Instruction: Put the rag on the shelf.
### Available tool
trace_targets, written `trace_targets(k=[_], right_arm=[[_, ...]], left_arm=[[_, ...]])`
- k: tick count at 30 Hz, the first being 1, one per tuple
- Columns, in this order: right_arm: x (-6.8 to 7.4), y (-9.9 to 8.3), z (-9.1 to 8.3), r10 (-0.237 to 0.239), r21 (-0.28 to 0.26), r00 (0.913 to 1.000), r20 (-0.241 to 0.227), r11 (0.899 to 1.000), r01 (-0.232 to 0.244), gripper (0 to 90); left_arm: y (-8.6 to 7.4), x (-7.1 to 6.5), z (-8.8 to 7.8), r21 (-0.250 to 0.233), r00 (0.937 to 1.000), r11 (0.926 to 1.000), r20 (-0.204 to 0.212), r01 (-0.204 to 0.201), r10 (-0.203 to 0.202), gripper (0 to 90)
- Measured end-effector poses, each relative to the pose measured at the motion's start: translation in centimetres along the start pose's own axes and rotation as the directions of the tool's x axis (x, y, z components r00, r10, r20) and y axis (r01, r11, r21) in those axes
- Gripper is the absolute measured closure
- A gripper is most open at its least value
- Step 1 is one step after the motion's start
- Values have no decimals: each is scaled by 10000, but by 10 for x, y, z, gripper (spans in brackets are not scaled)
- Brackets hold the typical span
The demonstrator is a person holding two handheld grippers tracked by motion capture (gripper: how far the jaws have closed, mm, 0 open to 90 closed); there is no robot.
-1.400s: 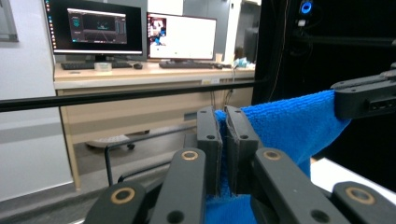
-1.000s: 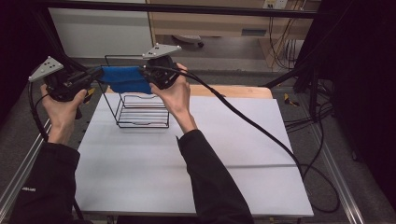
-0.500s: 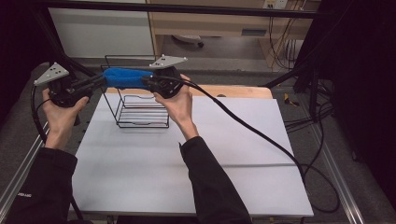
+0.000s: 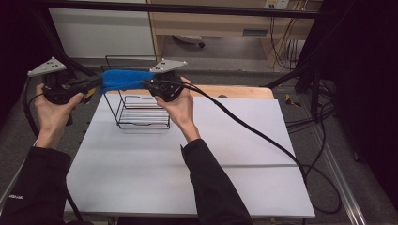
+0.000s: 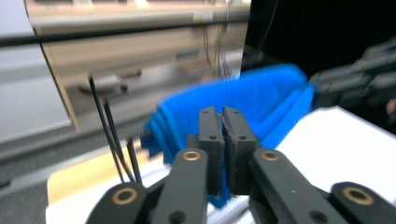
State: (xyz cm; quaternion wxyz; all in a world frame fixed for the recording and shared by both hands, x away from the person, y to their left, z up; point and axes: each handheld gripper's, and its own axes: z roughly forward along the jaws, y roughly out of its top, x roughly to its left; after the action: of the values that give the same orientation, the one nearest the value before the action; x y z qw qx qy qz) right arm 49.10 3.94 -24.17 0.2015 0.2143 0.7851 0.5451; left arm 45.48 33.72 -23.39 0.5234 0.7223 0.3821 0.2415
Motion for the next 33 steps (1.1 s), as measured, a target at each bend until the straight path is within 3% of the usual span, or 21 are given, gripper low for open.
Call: trace_targets(k=[6, 13, 15, 18, 20, 23, 26, 33], right_arm=[[1, -3, 2, -173, 188, 9998, -63, 9997, 175, 817], [3, -4, 3, 279, 242, 9987, -426, 9993, -269, 713], [3, -5, 5, 363, 365, 9981, -501, 9987, -345, 727], [2, -10, 9, 521, 738, 9975, -477, 9961, -485, 846], [-1, -16, 11, 880, 722, 9953, -411, 9938, -849, 900], [-8, -25, 14, 1014, 941, 9948, -108, 9905, -1000, 900], [-13, -33, 16, 1259, 862, 9919, -150, 9885, -1242, 899], [-10, -33, 6, 902, 535, 9956, -262, 9946, -887, 818]], left_arm=[[-13, 4, 12, 539, 10000, 9985, -33, 93, -92, 900], [-21, 6, 21, 765, 9993, 9969, -303, -178, 202, 900], [-23, 6, 23, 738, 9992, 9971, -324, -199, 224, 900], [-26, 7, 26, 726, 9990, 9971, -370, -221, 249, 900], [-28, 8, 27, 659, 9991, 9976, -355, -192, 216, 900], [-31, 9, 30, 606, 9991, 9980, -353, -203, 225, 900], [-32, 10, 33, 532, 9992, 9985, -363, -161, 181, 900], [-37, 5, 28, 639, 9995, 9977, -228, -226, 240, 852]])
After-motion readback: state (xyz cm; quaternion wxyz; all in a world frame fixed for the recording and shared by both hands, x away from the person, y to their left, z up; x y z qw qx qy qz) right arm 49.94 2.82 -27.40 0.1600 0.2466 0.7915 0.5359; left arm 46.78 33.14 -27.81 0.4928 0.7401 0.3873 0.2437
